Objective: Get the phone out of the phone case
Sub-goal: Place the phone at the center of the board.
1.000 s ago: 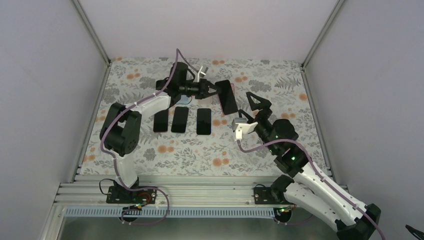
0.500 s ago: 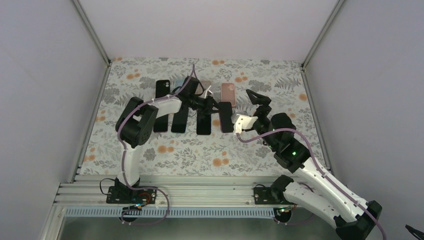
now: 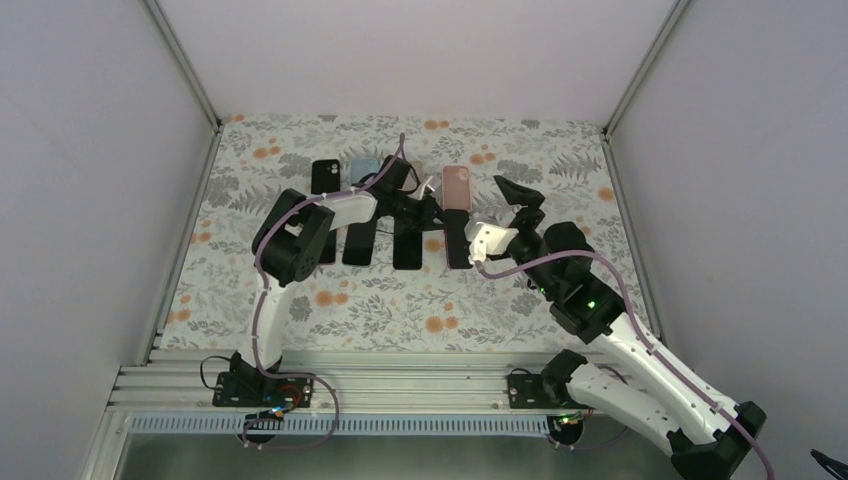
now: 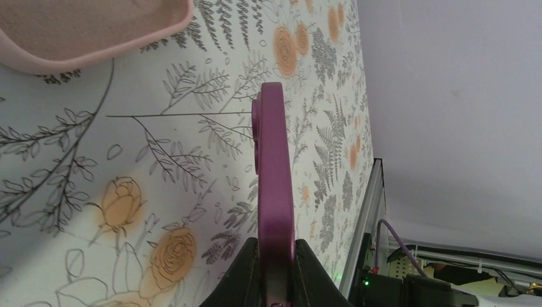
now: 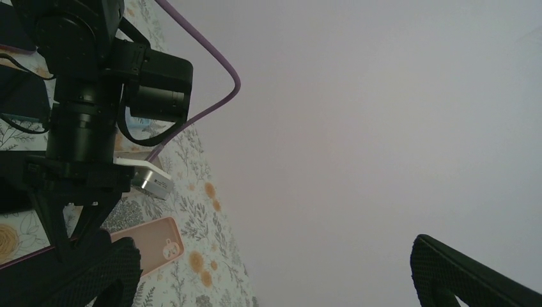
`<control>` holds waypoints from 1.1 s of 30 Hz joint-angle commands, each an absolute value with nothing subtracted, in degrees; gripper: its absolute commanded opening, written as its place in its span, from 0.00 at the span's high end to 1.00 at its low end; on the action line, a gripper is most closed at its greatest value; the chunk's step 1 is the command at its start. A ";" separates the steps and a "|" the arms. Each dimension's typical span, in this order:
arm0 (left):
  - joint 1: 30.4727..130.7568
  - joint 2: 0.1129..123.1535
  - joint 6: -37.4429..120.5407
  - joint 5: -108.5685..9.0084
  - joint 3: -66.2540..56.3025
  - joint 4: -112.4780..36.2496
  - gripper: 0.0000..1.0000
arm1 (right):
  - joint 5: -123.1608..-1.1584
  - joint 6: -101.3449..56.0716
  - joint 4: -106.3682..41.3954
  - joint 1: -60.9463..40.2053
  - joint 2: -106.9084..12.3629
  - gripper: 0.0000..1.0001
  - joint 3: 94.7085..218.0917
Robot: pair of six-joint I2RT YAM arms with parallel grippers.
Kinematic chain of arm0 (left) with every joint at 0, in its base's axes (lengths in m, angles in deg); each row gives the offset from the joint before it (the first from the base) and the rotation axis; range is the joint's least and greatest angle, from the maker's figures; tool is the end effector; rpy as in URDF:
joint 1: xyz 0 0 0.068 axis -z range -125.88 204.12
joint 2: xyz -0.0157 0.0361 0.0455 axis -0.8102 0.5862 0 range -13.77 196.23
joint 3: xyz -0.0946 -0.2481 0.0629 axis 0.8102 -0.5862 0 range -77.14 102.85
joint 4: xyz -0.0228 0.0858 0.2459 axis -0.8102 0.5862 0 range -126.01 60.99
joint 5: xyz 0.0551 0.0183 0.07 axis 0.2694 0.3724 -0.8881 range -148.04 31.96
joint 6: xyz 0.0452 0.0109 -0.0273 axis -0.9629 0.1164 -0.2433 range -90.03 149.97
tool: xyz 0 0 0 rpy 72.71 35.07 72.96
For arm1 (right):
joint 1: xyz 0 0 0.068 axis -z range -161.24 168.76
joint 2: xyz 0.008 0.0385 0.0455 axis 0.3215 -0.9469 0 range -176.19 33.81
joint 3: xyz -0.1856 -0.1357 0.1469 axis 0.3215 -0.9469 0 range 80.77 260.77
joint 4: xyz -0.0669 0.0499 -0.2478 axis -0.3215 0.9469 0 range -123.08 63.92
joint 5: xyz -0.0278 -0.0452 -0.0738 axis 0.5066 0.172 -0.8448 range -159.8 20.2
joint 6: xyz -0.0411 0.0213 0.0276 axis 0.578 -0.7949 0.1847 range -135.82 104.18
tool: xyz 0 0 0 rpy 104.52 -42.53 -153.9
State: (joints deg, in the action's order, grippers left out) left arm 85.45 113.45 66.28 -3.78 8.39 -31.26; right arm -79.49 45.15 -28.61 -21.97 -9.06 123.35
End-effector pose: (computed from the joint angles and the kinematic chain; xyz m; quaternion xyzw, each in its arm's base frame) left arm 0.3847 -0.2682 0.1370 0.1332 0.8330 -0.5356 0.0387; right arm 0.1407 0.1131 0.3429 -0.5324 0.5073 -0.1798 0.6533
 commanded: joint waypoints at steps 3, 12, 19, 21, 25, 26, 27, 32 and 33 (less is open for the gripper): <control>85.58 116.29 64.79 -1.87 12.39 -30.36 0.96 | -78.59 42.71 -28.12 -21.24 -9.17 0.01 125.66; 85.41 117.10 63.00 -6.39 13.89 -26.90 0.78 | -78.11 42.43 -28.45 -21.04 -9.53 0.01 125.68; 85.38 115.88 62.64 -9.85 13.79 -25.40 0.70 | -78.12 42.17 -28.53 -20.88 -9.42 0.01 125.46; 85.40 115.32 62.75 -10.28 13.79 -25.31 0.66 | -78.12 42.10 -28.80 -20.80 -9.43 0.01 125.44; 85.49 114.69 61.97 -11.86 14.36 -24.14 0.56 | -77.92 41.77 -29.59 -20.75 -9.62 0.01 125.47; 85.49 114.46 61.96 -12.04 14.31 -24.13 0.53 | -77.90 41.68 -29.70 -20.71 -9.71 0.01 125.56; 85.49 114.24 61.96 -12.09 14.15 -24.08 0.50 | -77.97 41.57 -29.82 -20.71 -9.78 0.01 125.59; 85.75 113.23 61.41 -12.11 14.28 -23.83 0.41 | -77.85 41.07 -30.01 -20.62 -10.29 0.01 126.21; 85.82 113.15 61.31 -12.08 14.57 -23.70 0.41 | -77.87 40.96 -29.98 -20.64 -10.38 0.01 126.21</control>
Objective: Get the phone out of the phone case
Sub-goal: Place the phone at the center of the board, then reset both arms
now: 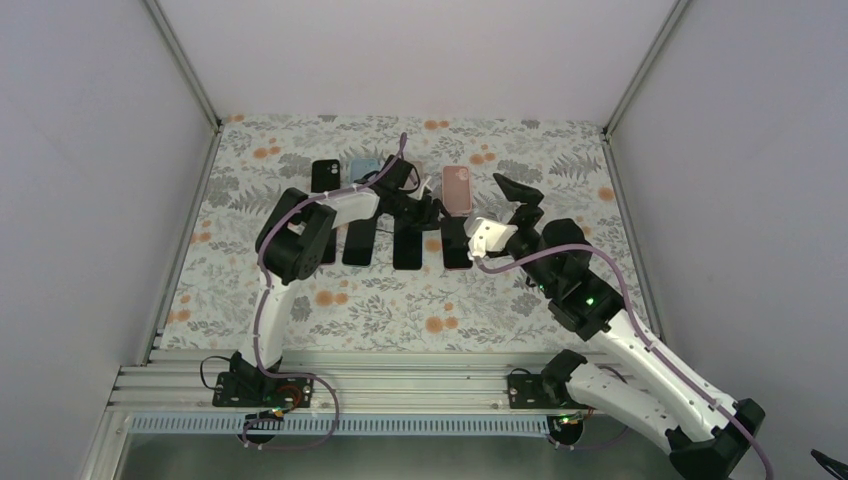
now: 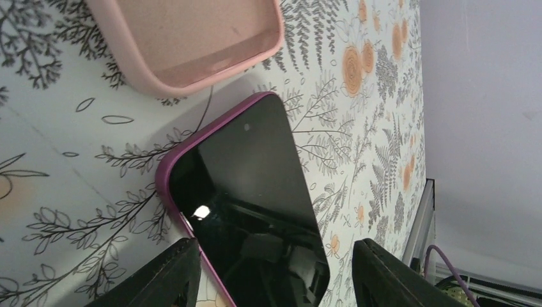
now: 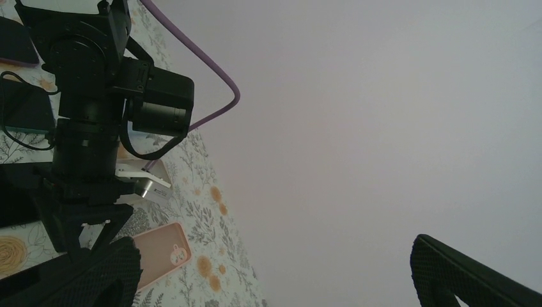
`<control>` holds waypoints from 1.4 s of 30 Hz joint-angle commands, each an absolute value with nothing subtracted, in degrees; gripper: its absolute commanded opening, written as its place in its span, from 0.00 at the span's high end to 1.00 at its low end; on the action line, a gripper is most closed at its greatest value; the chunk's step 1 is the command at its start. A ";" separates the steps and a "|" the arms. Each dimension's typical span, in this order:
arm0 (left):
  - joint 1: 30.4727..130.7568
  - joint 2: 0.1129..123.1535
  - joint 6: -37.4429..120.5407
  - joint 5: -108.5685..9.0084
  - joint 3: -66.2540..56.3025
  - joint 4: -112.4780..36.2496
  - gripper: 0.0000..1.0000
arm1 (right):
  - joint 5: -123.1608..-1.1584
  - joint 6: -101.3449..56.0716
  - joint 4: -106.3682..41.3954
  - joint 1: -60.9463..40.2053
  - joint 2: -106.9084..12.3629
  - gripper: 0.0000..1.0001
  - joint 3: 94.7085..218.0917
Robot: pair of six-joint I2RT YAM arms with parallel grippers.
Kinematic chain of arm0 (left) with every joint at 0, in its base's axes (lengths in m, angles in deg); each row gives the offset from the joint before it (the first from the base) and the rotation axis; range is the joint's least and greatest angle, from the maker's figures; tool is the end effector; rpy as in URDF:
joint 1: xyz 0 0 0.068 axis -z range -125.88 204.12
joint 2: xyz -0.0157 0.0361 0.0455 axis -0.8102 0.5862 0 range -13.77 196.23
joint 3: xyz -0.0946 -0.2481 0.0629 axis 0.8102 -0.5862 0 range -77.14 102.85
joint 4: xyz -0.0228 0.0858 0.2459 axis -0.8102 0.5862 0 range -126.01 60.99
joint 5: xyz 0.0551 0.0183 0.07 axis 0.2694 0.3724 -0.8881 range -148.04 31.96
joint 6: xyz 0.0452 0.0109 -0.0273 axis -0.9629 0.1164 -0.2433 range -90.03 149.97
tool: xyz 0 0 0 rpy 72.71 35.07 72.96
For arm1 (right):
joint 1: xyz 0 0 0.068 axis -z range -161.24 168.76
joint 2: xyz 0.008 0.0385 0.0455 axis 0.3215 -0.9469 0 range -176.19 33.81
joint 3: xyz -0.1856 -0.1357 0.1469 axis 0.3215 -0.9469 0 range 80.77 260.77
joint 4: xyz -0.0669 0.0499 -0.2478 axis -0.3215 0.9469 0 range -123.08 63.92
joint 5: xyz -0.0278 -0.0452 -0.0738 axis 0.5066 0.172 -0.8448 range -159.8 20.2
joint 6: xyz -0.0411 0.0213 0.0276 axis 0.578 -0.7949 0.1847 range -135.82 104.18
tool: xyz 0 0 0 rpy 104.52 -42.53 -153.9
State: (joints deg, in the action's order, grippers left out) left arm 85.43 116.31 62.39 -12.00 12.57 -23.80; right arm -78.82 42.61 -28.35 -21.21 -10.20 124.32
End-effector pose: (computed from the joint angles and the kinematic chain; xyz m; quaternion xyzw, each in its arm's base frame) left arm 0.3930 -0.2692 0.1242 0.1170 0.8729 -0.4705 0.0552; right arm 0.1449 0.1140 0.3452 -0.5225 0.5212 -0.1652 0.6543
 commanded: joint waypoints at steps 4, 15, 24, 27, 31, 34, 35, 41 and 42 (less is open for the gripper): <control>85.93 112.83 60.90 -12.29 14.92 -23.29 0.40 | -77.93 40.31 -30.21 -20.54 -10.86 0.01 126.84; 85.91 107.08 55.33 -14.95 19.42 -19.14 0.16 | -76.02 28.26 -27.00 -15.86 -16.11 0.01 133.77; 83.15 103.92 42.90 -19.62 32.17 -7.42 0.00 | -69.17 17.21 -23.27 -6.51 -26.88 0.01 144.80; 81.53 102.66 36.89 -22.19 37.16 -2.38 0.00 | -66.90 14.11 -22.77 -3.81 -30.28 0.01 147.30; 79.02 101.82 30.18 -24.01 44.05 4.22 0.00 | -64.79 10.03 -20.24 -0.87 -36.02 0.01 152.55; 75.80 101.74 25.90 -23.85 50.14 9.10 0.00 | -62.81 6.38 -19.57 1.51 -39.94 0.01 155.64; 74.14 101.49 24.94 -23.13 51.45 10.13 0.00 | -61.38 4.65 -18.96 2.86 -41.32 0.01 156.97; 63.48 96.22 23.30 -19.85 47.72 10.53 0.00 | -51.51 -2.98 -16.02 12.66 -46.91 0.01 161.65; 61.88 95.07 23.28 -19.42 45.76 10.19 0.00 | -49.96 -3.79 -15.94 14.14 -47.32 0.01 161.50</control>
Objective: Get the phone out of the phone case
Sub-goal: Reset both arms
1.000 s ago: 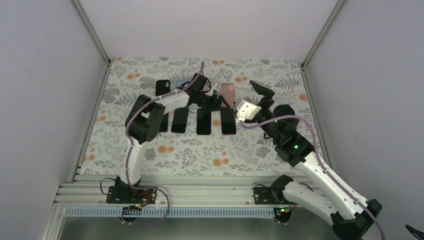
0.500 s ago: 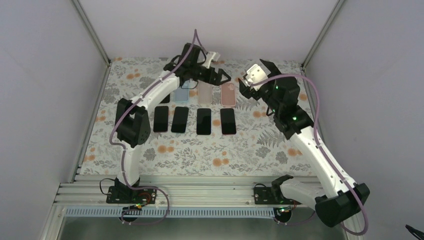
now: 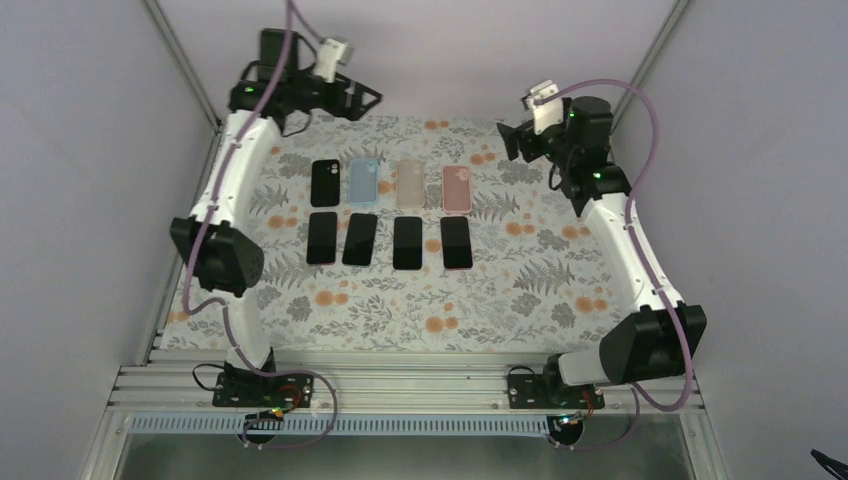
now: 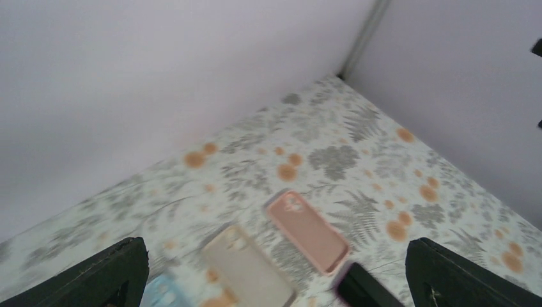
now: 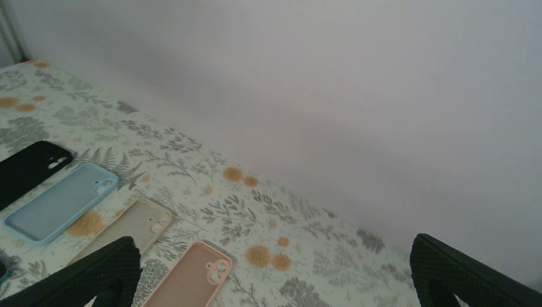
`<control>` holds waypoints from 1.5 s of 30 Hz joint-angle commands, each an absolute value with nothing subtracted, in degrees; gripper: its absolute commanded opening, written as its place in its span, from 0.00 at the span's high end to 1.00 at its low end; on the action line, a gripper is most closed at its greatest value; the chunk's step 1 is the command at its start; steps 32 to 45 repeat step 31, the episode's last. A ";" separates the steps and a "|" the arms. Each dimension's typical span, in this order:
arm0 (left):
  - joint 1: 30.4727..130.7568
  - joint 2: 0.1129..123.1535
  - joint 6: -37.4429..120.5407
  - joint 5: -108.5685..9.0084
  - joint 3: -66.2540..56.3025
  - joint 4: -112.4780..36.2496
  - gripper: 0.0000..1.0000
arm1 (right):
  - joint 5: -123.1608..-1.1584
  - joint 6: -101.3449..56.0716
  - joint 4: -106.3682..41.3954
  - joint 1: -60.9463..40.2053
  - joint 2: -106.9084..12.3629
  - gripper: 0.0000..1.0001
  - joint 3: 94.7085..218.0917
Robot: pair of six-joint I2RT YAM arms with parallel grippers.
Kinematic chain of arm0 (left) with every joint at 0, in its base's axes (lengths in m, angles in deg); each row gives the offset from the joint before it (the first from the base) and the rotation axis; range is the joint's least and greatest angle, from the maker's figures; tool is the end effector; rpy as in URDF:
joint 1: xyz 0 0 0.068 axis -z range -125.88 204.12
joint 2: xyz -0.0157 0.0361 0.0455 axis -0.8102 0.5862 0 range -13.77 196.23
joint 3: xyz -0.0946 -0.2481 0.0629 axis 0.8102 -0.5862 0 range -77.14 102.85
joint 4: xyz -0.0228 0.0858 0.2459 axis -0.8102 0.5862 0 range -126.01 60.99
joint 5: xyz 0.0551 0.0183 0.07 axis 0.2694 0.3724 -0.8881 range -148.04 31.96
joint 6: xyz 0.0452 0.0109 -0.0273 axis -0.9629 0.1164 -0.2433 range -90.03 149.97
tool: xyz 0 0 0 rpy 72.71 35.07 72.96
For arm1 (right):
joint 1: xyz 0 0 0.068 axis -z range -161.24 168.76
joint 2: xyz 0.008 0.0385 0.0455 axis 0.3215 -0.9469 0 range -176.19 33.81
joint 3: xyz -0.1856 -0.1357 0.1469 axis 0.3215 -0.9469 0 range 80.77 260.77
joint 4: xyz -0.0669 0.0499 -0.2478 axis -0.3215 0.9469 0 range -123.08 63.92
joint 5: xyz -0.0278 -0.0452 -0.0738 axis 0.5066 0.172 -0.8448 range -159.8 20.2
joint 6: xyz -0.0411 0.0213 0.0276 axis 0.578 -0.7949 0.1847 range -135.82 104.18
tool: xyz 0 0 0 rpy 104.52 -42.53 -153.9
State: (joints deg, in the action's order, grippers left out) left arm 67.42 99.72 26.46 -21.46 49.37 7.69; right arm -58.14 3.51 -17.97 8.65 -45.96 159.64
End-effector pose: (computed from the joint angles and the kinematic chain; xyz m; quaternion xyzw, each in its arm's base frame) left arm 0.4221 -0.1217 0.4170 0.2743 0.7935 -0.3119 0.4449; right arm 0.3174 0.0638 0.3995 -0.2609 0.7530 0.0327 0.6032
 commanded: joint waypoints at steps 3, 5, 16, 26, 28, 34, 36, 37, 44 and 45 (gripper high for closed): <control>56.99 89.93 23.77 -18.05 36.82 6.53 0.00 | -46.03 -5.09 -15.99 18.45 -48.33 0.01 160.35; 53.87 86.82 24.34 -17.18 30.15 3.39 0.00 | -43.98 -5.71 -16.41 20.90 -48.65 0.01 158.94; 43.34 74.92 22.75 -19.11 5.69 -6.20 0.00 | -36.82 -5.92 -15.76 30.81 -47.71 0.01 149.73; 41.73 68.46 21.72 -22.01 -6.75 -10.89 0.00 | -35.94 -5.85 -17.82 31.04 -44.57 0.01 140.69; 41.73 68.58 21.80 -22.11 -6.95 -11.55 0.00 | -35.67 -6.26 -18.23 30.99 -44.02 0.01 140.38; 41.72 69.30 22.53 -22.58 -6.63 -12.10 0.00 | -35.22 -6.37 -18.49 31.03 -44.01 0.01 140.33; 41.72 69.30 22.53 -22.58 -6.63 -12.10 0.00 | -35.22 -6.37 -18.49 31.03 -44.01 0.01 140.33; 41.72 69.30 22.53 -22.58 -6.63 -12.10 0.00 | -35.22 -6.37 -18.49 31.03 -44.01 0.01 140.33; 41.72 69.30 22.53 -22.58 -6.63 -12.10 0.00 | -35.22 -6.37 -18.49 31.03 -44.01 0.01 140.33; 41.72 69.30 22.53 -22.58 -6.63 -12.10 0.00 | -35.22 -6.37 -18.49 31.03 -44.01 0.01 140.33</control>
